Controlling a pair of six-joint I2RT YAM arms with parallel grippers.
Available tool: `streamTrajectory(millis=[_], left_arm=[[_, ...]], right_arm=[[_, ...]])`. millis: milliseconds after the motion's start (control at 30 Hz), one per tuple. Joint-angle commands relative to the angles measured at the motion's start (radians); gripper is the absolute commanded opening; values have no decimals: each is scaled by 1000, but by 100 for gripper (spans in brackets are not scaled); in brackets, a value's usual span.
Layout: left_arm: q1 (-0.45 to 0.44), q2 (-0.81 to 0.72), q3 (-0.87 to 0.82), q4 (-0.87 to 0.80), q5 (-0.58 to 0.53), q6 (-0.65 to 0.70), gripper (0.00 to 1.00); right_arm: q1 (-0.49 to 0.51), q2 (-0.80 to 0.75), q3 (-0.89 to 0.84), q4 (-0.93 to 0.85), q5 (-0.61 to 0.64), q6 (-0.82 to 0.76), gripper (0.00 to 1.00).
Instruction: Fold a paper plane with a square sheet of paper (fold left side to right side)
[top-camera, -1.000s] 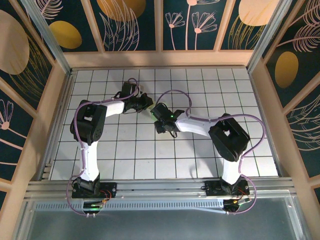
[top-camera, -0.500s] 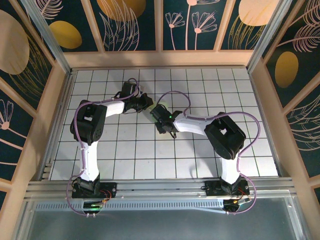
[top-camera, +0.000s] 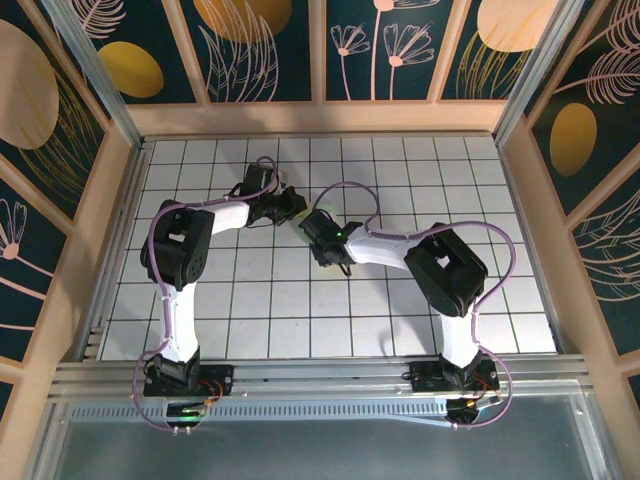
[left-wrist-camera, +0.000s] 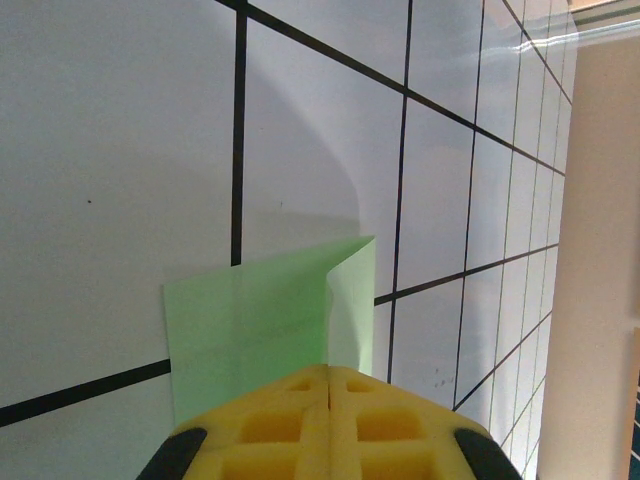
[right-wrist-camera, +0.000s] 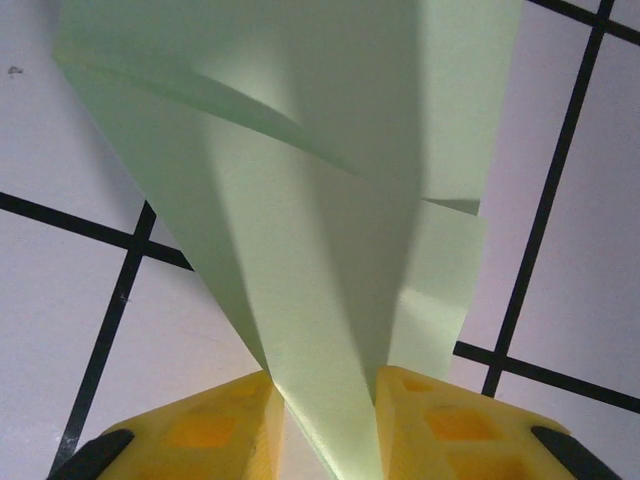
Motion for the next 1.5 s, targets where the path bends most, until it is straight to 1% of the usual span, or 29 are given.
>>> streamTrajectory(millis=[0, 133, 267, 300, 400, 500, 533, 633, 700, 733, 833, 933, 1033, 1233, 1467], left_arm=[[-4, -33, 20, -11, 7, -6, 0], [-4, -32, 23, -15, 5, -2, 0], [-4, -35, 25, -18, 1, 3, 1], [-4, -38, 24, -19, -4, 5, 5], [-1, -54, 22, -26, -16, 21, 10], [17, -87, 2, -22, -24, 29, 22], [30, -102, -12, -16, -25, 29, 23], [69, -156, -52, -16, -31, 46, 28], [93, -191, -76, -29, -36, 67, 30], [105, -208, -89, -33, -37, 74, 31], [126, -242, -127, -36, -28, 92, 32], [126, -261, -155, -41, -2, 117, 32], [119, -271, -193, -31, 29, 126, 32], [53, -266, -222, -43, 42, 135, 31], [-18, -249, -243, -5, 19, 81, 31]], right_arm=[[-4, 12, 27, 17, 42, -9, 28], [-6, 12, 28, 17, 45, -15, 24], [-6, 9, 28, 16, 41, -22, 17], [-6, 9, 27, 14, 40, -24, 15], [-9, 6, 19, 12, 40, -29, 8], [-15, -4, 8, 15, 31, -33, 2], [-19, -10, 4, 20, 24, -38, 0], [-31, -36, -12, 36, -16, -51, 0], [-46, -59, -26, 53, -73, -61, 0], [-62, -75, -37, 67, -121, -61, 0], [-113, -119, -88, 123, -289, -58, 0], [-168, -144, -141, 178, -494, -46, 0], [-206, -153, -181, 224, -631, -47, 0], [-270, -160, -249, 323, -817, -27, 0], [-308, -149, -314, 409, -929, -7, 0]])
